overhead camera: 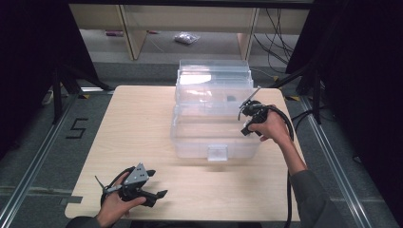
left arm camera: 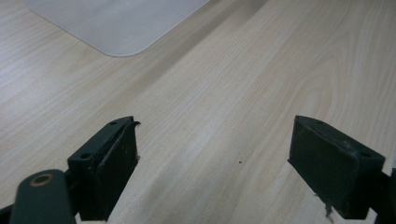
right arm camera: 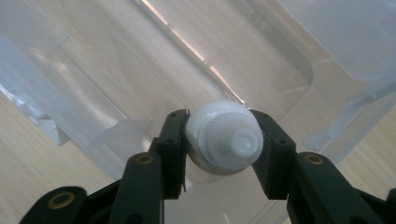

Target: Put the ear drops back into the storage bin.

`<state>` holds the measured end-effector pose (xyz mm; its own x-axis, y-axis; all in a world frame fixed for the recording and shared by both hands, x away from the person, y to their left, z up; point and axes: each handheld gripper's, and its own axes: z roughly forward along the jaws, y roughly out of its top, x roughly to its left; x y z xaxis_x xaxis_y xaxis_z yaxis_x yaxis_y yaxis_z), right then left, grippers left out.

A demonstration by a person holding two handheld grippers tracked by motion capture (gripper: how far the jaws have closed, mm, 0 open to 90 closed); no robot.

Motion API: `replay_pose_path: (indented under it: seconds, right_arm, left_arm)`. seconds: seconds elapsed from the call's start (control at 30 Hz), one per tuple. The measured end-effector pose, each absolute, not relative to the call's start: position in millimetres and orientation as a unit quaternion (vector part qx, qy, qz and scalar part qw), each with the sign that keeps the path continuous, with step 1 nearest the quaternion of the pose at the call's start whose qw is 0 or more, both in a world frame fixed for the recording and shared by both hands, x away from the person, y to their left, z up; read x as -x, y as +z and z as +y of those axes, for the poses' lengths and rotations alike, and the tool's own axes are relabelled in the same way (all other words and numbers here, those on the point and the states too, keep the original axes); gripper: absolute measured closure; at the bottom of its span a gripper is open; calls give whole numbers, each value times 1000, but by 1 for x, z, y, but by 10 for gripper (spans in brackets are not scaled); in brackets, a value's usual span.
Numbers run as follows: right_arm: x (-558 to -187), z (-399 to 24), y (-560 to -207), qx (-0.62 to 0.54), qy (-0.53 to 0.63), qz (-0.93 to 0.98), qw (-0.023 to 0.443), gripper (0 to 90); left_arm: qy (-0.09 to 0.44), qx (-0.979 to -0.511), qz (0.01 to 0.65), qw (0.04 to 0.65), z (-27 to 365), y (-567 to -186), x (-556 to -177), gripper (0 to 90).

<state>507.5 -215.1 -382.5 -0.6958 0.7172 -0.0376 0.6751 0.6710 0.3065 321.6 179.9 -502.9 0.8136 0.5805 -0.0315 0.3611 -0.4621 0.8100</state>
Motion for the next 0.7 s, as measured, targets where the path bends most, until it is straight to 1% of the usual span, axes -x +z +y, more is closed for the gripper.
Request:
replay_pose_path:
  seconds: [0.7]
  right_arm:
    - [-523, -212, -408, -399, 114, 907, 70, 602]
  left_arm:
    - [123, -844, 279, 441, 179, -503, -321, 149]
